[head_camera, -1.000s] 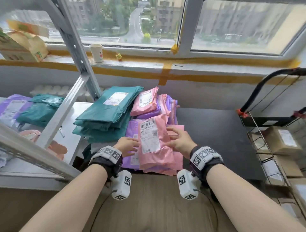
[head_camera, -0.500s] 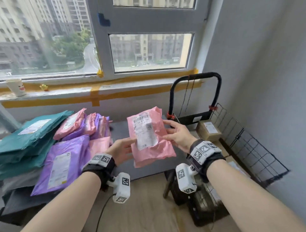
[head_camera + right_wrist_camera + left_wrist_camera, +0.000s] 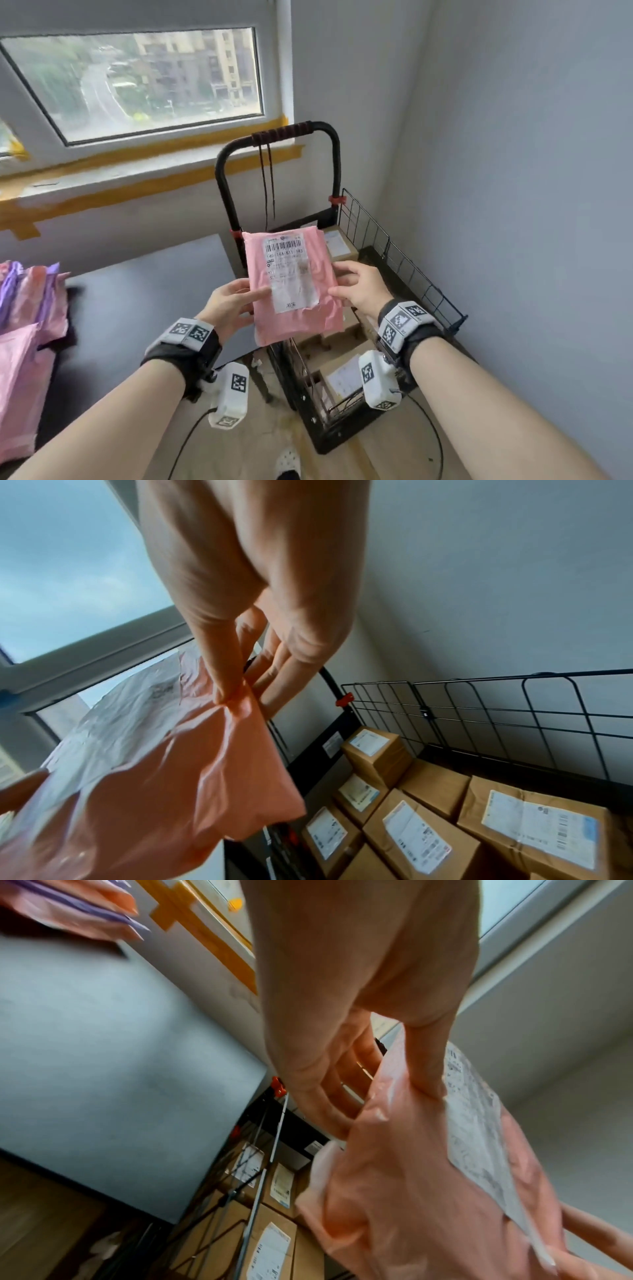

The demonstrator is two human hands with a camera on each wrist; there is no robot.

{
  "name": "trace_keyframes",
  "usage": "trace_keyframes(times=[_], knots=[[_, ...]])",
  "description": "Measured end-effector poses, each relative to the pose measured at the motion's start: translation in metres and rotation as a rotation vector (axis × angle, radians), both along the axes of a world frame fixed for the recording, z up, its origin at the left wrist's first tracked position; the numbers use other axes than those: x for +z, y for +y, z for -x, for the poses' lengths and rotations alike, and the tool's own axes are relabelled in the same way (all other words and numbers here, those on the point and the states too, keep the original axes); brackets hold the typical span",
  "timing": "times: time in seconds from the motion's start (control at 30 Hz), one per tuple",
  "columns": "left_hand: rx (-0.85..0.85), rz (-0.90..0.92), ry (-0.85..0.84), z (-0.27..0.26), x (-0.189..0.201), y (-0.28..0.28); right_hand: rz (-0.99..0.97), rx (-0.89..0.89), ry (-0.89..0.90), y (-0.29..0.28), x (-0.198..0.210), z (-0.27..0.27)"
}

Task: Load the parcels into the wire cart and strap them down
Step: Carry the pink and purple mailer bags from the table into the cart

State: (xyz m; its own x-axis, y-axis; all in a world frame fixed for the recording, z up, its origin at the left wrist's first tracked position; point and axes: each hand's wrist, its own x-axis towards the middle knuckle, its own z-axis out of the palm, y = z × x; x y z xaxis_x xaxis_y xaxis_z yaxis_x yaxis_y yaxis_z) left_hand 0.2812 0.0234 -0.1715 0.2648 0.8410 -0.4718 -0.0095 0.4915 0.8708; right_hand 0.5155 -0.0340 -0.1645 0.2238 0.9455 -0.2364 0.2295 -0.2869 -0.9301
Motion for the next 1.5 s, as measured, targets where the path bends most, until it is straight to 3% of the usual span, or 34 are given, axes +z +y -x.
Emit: trace_keyframes(times=[0.37, 0.53, 0.73, 1.0, 1.3, 1.5], knots=[[-0.172, 0.160, 0.136, -0.127, -0.081, 0.119, 0.224, -0.108, -0.227, 0.101, -0.070, -0.112], [-0.205, 0.244, 0.273, -0.174, -0.137, 0.151, 0.388, -0.023, -0.289, 0.140, -0.128, -0.154], [-0.081, 0.338, 0.402, -0.227, -0.242, 0.159, 0.486, 0.139, -0.291, 0.183, -0.210, -0.186], [0.019, 0.467, 0.359, -0.282, -0.327, 0.168, 0.563, 0.215, -0.335, 0.202, -0.302, -0.220], [-0.002, 0.411, 0.363, -0.304, -0.368, 0.185, 0.573, 0.210, -0.331, 0.216, -0.338, -0.224], [-0.031, 0.386, 0.422, -0.296, -0.349, 0.185, 0.620, 0.296, -0.361, 0.220, -0.331, -0.226]])
